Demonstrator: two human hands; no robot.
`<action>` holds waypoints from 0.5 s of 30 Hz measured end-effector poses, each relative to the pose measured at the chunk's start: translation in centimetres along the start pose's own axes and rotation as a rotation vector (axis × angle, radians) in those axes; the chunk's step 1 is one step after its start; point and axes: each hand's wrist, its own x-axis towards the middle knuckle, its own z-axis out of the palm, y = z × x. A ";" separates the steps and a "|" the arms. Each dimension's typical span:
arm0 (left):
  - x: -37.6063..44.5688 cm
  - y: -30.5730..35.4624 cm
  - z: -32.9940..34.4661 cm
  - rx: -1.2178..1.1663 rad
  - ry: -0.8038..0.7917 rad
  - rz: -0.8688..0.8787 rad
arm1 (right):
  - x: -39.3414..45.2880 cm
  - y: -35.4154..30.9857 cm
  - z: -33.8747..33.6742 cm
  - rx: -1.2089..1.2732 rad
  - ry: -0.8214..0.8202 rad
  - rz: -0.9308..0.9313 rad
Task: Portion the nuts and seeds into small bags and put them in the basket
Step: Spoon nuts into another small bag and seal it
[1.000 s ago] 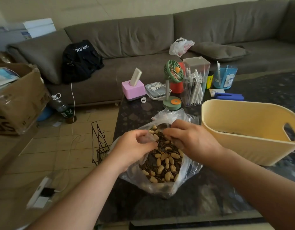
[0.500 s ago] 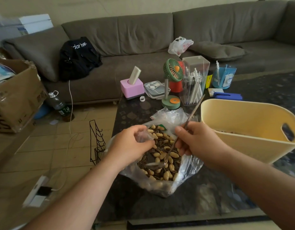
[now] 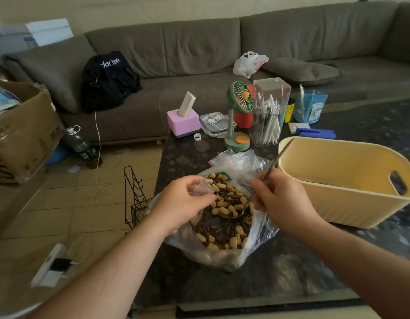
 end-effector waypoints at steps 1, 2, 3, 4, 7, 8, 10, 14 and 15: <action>0.0 0.0 0.0 0.000 -0.001 0.003 | -0.1 0.0 0.2 0.005 0.003 -0.022; -0.1 0.1 0.0 0.006 0.001 0.008 | -0.2 0.0 0.4 -0.001 0.003 -0.048; -0.2 0.2 0.0 0.016 0.008 0.017 | -0.3 0.0 0.6 -0.028 0.003 -0.080; -0.3 0.3 0.1 0.028 0.018 0.029 | -0.3 0.1 0.7 -0.074 0.006 -0.120; -0.5 0.4 0.0 0.040 0.037 0.077 | -0.3 0.5 0.9 -0.226 0.007 -0.256; -0.5 0.4 -0.1 0.030 0.025 0.098 | -0.3 0.6 1.1 -0.253 0.002 -0.290; -0.5 0.3 -0.4 0.006 -0.011 0.145 | -0.2 1.1 1.5 -0.296 -0.029 -0.331; -0.5 0.1 -0.8 -0.006 -0.028 0.169 | -0.1 1.3 2.1 -0.141 -0.058 -0.130; -0.5 0.1 -0.8 -0.013 -0.024 0.162 | -0.1 1.1 2.1 -0.052 -0.053 -0.049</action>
